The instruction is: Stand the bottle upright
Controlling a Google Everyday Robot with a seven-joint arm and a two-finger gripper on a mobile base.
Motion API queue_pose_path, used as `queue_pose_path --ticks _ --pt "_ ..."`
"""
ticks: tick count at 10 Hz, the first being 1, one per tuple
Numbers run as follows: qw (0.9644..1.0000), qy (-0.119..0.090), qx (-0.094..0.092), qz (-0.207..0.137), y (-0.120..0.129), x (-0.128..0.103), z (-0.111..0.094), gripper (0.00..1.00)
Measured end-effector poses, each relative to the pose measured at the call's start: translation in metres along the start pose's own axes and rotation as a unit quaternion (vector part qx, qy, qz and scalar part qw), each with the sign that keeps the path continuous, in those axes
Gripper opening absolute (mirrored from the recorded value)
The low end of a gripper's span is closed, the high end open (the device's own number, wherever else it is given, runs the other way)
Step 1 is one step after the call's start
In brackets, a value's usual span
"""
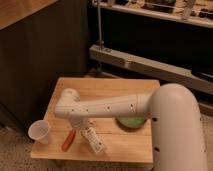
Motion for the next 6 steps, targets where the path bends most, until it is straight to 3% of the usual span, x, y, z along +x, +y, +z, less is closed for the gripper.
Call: queue_pose_path --ticks 1,3,4,5,6 --pt "1.0 -0.001 -0.004 -0.003 0.002 -0.006 -0.011 0.0" --pt "0.9992 0.036 0.015 0.004 0.008 -0.021 -0.018 0.0" --pt "0.9962 0.077 0.036 0.019 0.014 -0.028 -0.015 0.0" --pt "0.9908 0.119 0.055 0.032 0.019 -0.034 -0.011 0.0" --pt "0.986 0.148 0.067 0.04 0.018 -0.036 -0.011 0.0"
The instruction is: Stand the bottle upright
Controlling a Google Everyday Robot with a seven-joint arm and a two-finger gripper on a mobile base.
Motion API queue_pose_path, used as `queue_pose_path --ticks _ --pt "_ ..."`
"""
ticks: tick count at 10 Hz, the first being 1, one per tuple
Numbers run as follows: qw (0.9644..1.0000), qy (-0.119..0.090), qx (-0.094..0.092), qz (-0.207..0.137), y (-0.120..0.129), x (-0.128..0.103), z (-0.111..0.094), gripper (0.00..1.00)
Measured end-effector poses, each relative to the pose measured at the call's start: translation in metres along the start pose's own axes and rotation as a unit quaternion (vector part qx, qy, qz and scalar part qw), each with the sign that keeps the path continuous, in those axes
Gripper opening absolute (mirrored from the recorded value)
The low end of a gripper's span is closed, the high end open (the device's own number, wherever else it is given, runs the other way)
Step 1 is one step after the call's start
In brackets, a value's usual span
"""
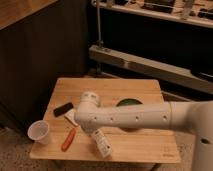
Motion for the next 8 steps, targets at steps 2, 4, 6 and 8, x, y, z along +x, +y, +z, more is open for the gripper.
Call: queue_pose_path --ticks 2,4,6,8 --pt "0.9991 0.042 0.007 0.001 -0.0036 0.0004 -0.0022 0.0" --pt "0.9977 0.066 0.013 0.007 -0.003 0.0004 -0.0051 0.0" --pt "0.9952 0.094 0.023 0.016 -0.0012 0.0033 -0.0081 0.0" --pt "0.9922 0.117 0.035 0.023 0.0022 0.007 -0.0081 0.0"
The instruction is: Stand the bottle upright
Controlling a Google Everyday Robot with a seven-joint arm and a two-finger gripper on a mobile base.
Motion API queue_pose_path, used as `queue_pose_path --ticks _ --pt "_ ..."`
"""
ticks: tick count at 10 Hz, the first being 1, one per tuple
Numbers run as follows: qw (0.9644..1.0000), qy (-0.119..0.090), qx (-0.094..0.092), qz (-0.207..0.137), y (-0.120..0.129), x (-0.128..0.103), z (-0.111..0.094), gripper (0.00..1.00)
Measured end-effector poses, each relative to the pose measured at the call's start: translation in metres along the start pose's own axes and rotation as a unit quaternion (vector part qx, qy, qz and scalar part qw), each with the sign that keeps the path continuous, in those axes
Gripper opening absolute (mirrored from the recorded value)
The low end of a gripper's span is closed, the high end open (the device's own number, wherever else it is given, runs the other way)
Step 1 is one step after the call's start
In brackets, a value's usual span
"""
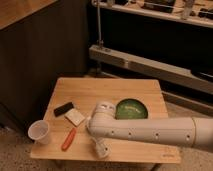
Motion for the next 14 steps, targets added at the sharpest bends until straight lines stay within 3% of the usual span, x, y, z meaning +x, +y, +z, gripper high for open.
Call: queue_pose_path --ticks 6,9,10,12,14 --pt "0.9983 0.056 0.013 -0.007 0.003 0.028 -0.003 0.0" --pt "0.9945 0.101 0.023 -0.012 0.01 0.045 -0.011 0.0" --pt "0.9914 0.126 0.032 -0.013 0.014 0.052 -0.016 0.0" --pt "0.9874 0.152 0.043 -0.015 0.018 0.059 -0.02 0.0" --pt "0.9804 0.185 0.066 -0.018 0.025 0.066 -0.023 0.0"
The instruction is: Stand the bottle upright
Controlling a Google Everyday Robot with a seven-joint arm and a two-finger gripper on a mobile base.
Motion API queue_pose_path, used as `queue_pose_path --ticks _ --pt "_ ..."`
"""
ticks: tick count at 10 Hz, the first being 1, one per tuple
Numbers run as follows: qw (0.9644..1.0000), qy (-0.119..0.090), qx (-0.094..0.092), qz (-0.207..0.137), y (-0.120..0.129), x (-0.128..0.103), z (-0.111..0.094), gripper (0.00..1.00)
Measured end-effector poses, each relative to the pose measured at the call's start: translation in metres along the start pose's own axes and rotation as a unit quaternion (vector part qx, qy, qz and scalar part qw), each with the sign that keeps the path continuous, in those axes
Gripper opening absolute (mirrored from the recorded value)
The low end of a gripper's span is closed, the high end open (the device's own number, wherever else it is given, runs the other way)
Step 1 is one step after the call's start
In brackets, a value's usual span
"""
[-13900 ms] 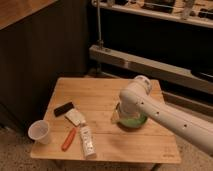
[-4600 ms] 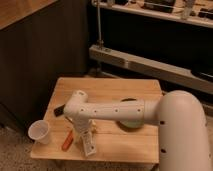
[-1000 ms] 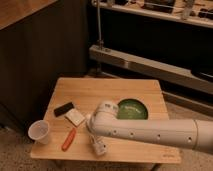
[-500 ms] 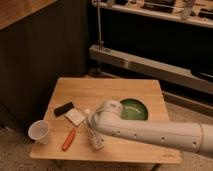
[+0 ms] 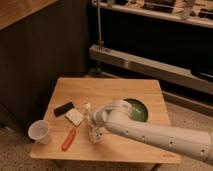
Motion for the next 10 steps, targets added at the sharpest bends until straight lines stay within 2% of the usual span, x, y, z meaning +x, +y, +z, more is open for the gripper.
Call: queue_pose_path --ticks 3,5,6,7,8,10 --pt "0.9986 0.041 0.032 -0.005 0.009 0.003 0.001 0.0" --pt "0.9955 0.08 0.045 -0.022 0.01 0.004 -0.001 0.0" --pt "0.9916 0.112 0.05 -0.041 0.01 0.007 -0.003 0.0" --pt "0.9883 0.132 0.053 -0.056 0.01 0.01 -0.004 0.0" --pt "0.9863 0.141 0.058 -0.062 0.009 0.011 -0.004 0.0" --pt "0.9784 0.172 0.078 -0.085 0.009 0.015 -0.003 0.0"
